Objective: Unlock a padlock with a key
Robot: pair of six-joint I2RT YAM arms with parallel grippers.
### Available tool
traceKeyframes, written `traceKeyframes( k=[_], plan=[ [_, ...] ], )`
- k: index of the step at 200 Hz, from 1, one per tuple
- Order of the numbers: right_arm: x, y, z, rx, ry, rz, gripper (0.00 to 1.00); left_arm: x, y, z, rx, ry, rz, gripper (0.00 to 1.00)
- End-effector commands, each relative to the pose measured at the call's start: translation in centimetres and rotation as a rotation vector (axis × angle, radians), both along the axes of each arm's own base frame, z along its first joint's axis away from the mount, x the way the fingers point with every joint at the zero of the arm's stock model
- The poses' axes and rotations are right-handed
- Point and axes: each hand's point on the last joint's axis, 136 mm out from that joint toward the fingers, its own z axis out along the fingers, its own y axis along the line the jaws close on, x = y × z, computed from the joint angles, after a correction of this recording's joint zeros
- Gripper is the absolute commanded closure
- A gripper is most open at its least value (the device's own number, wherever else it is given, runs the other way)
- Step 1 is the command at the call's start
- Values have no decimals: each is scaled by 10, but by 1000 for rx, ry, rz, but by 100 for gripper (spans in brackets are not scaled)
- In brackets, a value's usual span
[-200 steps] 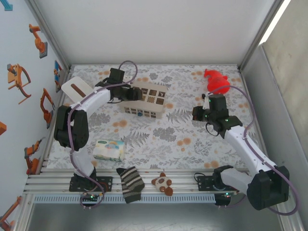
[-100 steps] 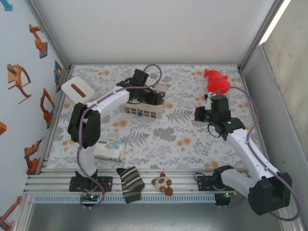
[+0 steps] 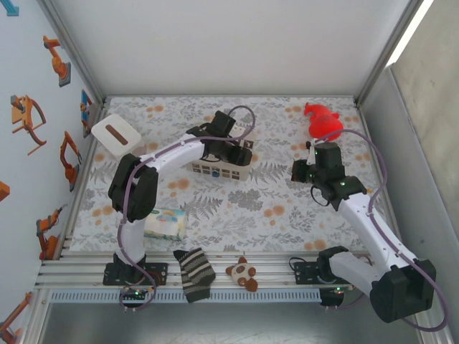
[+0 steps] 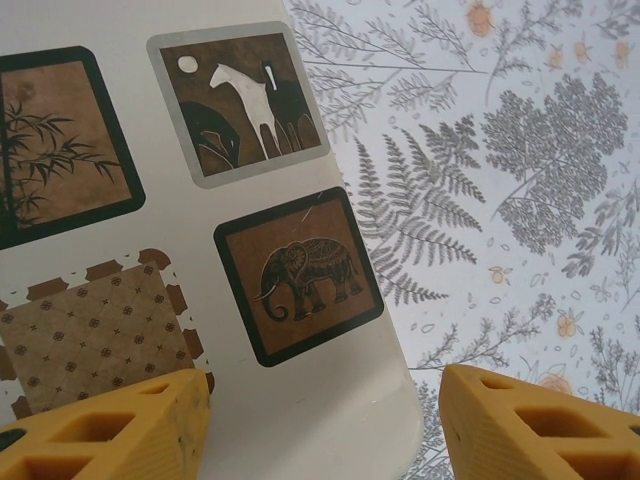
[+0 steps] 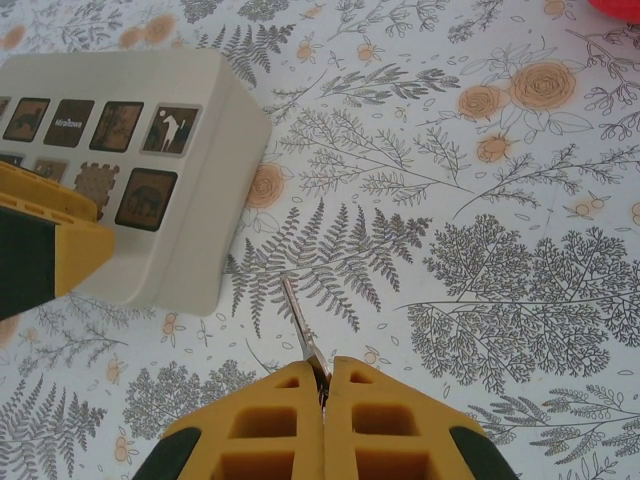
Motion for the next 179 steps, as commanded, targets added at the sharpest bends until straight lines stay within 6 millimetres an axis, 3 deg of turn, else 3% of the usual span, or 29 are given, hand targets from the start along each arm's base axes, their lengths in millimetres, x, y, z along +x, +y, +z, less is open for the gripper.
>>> traceKeyframes(
  k=[1,25,53,89,106,140,179],
  plan=[
    [6,-3,10,-7,-24,-5,100,-43,1,-30,79,108,-68,37],
    [11,3,9,27,-20,10,100,-48,-8,-18,52,85,-76,37],
    [14,13,7,70,-8,42,100,-42,-6,20,-9,9,-49,36],
    [17,33,5,166,7,108,100,-44,22,66,-35,-97,23,35],
    [19,46,2,236,23,135,100,-54,45,68,-36,-102,74,35],
    [23,75,-14,295,75,207,100,-80,92,47,-55,-63,189,34],
    [29,110,-27,337,118,278,100,-91,121,16,-135,7,289,34]
  ],
)
